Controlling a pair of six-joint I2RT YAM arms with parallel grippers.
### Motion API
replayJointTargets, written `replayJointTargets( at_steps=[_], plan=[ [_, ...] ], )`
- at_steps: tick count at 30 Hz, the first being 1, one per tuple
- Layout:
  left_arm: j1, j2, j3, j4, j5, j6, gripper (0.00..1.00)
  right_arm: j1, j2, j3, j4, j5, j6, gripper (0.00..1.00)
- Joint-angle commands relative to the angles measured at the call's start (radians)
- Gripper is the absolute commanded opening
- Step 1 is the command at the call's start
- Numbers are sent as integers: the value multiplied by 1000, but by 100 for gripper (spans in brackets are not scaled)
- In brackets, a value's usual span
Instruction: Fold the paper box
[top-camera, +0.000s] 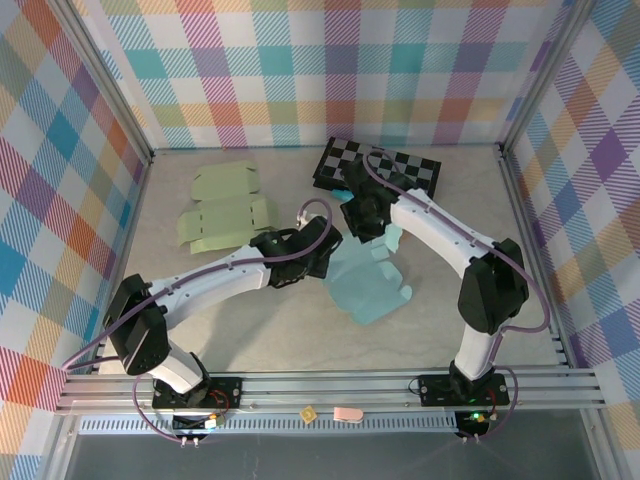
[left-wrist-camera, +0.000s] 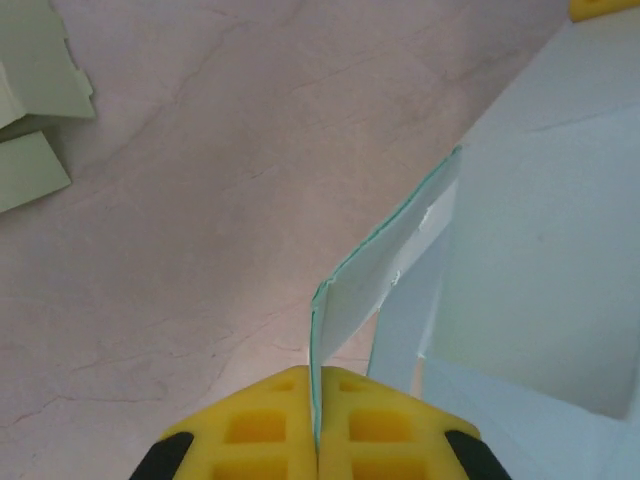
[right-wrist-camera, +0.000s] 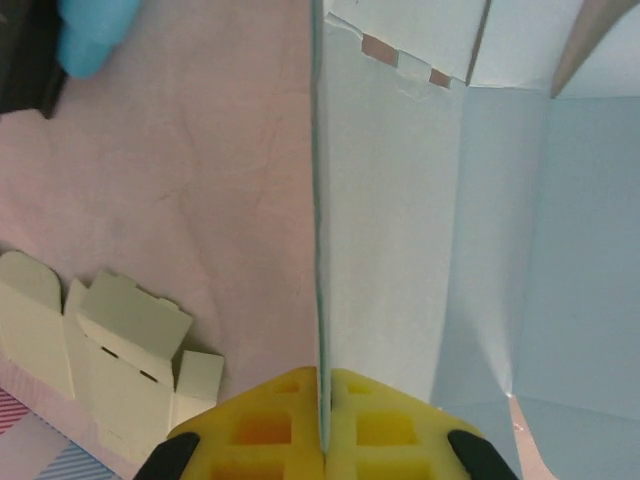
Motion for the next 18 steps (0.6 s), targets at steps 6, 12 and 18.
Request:
replayJointTargets(
  at_steps=[6,12,18],
  plan=[
    [50,-57,-100,86,87,165,0,-24,-163,-227,259,-93,38,51],
    [144,-76,-137,111,206,304,0,-35,-336,-509,598,-99,49,74],
    [194,-47,-119,112,246,318,0,-39,-378,-629,749,-142,135,73]
  ],
)
